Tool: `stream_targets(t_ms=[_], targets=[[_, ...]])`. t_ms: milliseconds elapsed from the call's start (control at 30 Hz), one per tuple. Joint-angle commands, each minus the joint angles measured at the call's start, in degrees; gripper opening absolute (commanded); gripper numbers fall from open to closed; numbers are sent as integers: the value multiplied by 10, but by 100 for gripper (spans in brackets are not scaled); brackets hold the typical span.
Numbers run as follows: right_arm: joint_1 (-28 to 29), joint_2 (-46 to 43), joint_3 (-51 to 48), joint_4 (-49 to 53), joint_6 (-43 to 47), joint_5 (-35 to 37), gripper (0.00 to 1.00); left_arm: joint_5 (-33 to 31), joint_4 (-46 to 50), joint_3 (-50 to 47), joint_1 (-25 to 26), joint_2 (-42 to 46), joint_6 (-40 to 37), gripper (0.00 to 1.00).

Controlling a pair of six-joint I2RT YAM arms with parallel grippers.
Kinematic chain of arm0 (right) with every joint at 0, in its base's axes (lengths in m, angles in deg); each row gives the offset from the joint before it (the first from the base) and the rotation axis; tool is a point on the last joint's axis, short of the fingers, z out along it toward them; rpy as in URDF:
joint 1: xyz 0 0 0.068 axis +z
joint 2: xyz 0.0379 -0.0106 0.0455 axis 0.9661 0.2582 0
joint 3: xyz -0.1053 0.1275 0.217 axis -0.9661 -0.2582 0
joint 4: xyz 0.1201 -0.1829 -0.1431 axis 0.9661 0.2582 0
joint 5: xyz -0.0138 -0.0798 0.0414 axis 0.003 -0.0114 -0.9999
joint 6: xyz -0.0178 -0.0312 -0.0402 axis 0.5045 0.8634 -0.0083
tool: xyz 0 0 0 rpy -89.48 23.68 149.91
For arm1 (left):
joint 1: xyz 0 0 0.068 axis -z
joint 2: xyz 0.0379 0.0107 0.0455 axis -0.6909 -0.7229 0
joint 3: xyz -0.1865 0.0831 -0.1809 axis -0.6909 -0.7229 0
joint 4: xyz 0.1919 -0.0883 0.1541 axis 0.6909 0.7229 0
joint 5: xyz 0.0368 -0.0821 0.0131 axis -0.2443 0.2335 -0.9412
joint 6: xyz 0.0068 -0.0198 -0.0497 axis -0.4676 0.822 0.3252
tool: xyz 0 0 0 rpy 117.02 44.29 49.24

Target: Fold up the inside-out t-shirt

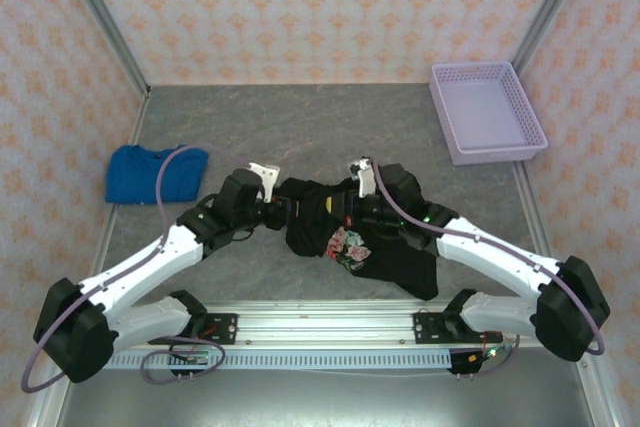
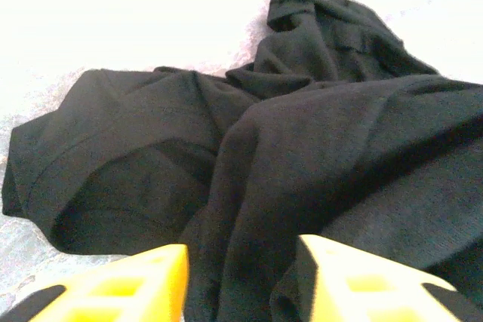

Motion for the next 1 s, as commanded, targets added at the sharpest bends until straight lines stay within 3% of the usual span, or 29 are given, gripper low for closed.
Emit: stream_targets(t_ms=[0, 200, 533, 700, 867, 933, 967], targets=[[-6, 9, 16, -18, -29, -6, 0, -25, 26, 11, 39, 43, -32, 49], [-7, 22, 25, -4, -35, 4, 0, 36, -6, 22, 96, 35, -58, 49], [-7, 16, 19, -2, -36, 9, 0, 52, -18, 90, 99, -89, -77, 40], [-7, 16, 16, 3, -36, 15, 0, 42, -17, 106, 98, -113, -79, 24], [-7, -7, 19, 31, -15, 41, 0, 34, -2, 106, 97, -88, -78, 0], [-7, -9, 30, 70, 15, 73, 0, 37, 11, 110, 95, -69, -71, 0], [-6, -10, 39, 98, 35, 96, 5, 45, 14, 112, 92, -57, -62, 0]])
